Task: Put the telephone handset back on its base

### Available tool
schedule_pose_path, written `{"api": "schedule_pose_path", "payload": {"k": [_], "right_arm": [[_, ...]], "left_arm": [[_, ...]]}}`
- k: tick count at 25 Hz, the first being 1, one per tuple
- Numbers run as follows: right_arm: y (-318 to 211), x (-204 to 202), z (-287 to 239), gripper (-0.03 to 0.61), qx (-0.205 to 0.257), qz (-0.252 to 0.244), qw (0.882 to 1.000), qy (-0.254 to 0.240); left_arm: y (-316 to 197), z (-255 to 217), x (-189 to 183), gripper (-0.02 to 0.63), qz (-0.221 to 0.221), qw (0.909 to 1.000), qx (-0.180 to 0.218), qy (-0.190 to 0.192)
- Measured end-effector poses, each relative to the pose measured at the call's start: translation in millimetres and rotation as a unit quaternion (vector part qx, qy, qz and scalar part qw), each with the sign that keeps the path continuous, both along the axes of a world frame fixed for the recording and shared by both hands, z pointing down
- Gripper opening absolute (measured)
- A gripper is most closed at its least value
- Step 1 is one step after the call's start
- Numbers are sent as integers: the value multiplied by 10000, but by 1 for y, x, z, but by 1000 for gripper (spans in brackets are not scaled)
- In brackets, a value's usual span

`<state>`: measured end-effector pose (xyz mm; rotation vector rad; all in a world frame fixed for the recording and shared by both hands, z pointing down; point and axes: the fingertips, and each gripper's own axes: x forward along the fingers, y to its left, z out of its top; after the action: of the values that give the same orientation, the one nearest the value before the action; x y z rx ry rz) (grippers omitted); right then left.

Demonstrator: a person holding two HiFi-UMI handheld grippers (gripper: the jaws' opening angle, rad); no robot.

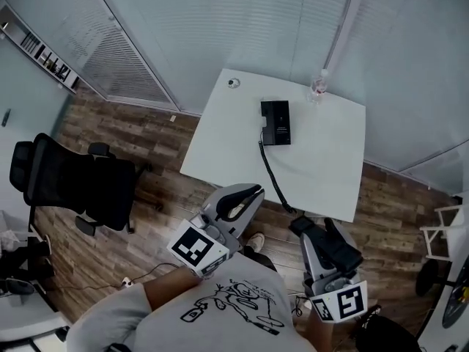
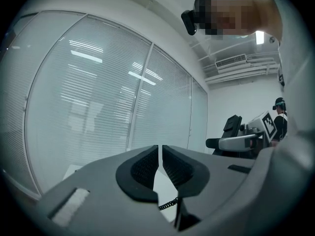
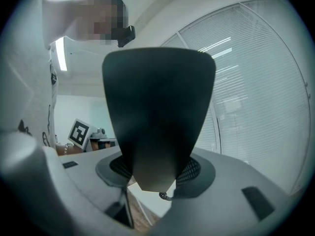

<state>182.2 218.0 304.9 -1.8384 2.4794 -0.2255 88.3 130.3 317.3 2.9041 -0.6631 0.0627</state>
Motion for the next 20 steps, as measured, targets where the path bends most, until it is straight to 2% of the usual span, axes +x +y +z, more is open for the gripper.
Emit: {"api": "schedule_pose_path", "payload": {"k": [9, 20], "right_arm": [[-38, 7, -1, 196, -68, -106, 9999, 21], [-142, 0, 12, 196, -484, -190, 9986, 5]], "left_arm": [[-38, -2, 11, 25, -55, 10000, -18, 78], [-142, 7, 0, 25, -131, 9996, -153, 210]]}}
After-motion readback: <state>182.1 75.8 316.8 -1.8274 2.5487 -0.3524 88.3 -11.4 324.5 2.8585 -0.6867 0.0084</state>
